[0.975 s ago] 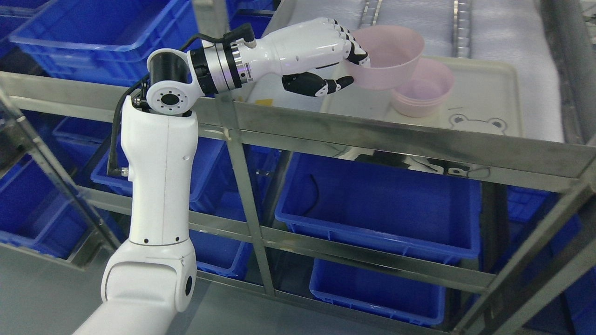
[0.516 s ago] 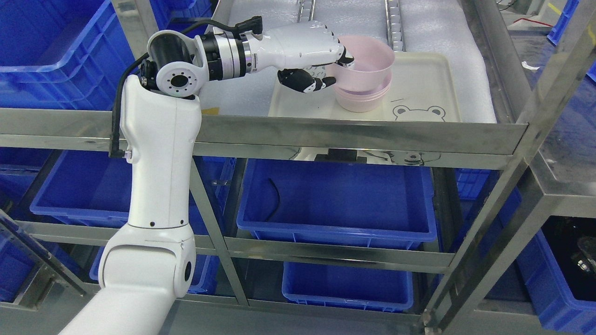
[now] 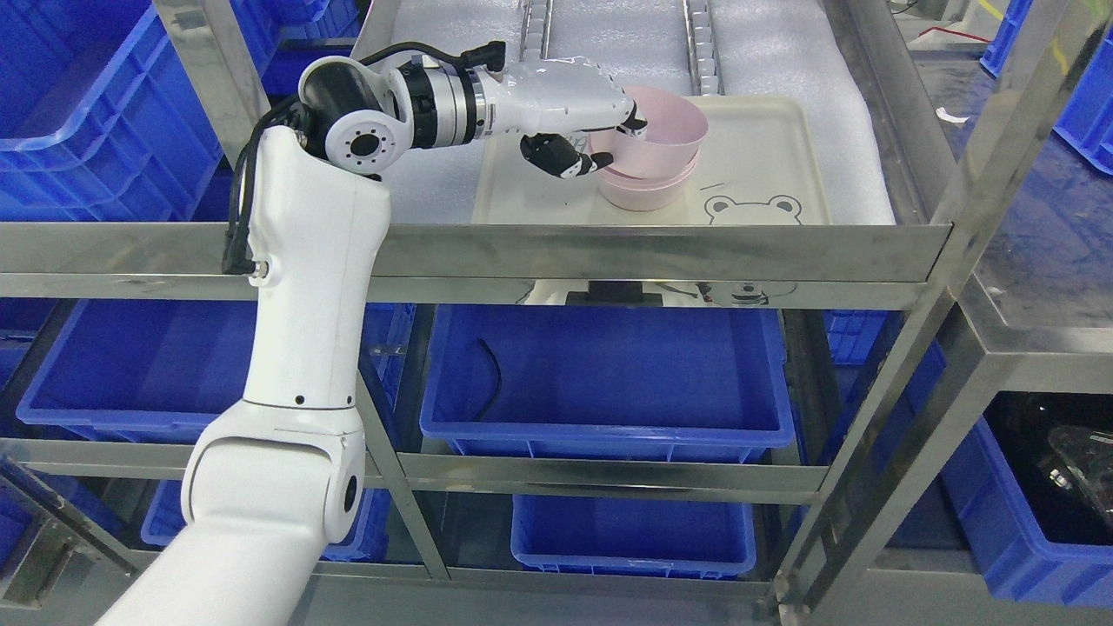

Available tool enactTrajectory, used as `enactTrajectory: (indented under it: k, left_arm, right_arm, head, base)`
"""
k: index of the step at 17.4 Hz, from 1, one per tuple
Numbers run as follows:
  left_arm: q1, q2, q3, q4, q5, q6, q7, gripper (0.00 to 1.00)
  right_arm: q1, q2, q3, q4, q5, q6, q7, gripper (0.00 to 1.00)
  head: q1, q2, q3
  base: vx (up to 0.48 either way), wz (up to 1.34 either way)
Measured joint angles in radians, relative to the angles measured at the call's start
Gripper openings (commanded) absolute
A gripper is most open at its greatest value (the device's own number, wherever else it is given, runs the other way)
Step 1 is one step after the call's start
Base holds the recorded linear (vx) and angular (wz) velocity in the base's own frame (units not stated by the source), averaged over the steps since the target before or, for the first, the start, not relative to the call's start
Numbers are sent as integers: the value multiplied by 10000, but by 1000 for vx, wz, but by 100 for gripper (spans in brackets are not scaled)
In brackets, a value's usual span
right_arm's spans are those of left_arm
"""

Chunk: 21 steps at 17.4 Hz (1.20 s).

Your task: Stack pink IKEA bowl on shelf middle layer

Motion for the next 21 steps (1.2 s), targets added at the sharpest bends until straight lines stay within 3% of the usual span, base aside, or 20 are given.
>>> enactTrajectory:
  k: [4,9,10,12,17,21]
  left_arm:
    - [-51,0,-107,371,-557,0,364,4]
    - [-70,0,-243,670,-891,0,780,14]
    - [-73,0,-267,717,-921,0,864,29]
    - [-78,0,-308,784,-958,0,1090,75]
    - [-125,1,-321,841,-948,-1,1611,91]
    - [-173,1,-265,653,-820,-2,1433,93]
  right_arm:
    - [0,0,0,0,0,0,0,100]
    - [0,0,0,0,0,0,0,100]
    - [0,0,0,0,0,0,0,100]
    - [0,0,0,0,0,0,0,100]
    - [0,0,0,0,0,0,0,100]
    - [0,0,0,0,0,0,0,100]
  head:
    - [0,0,0]
    - [0,0,0]
    - [0,0,0]
    - [0,0,0]
    - [0,0,0]
    - [0,0,0]
  base:
    - [0,0]
    - [0,0]
    - [0,0]
    - [0,0]
    - [0,0]
    - [0,0]
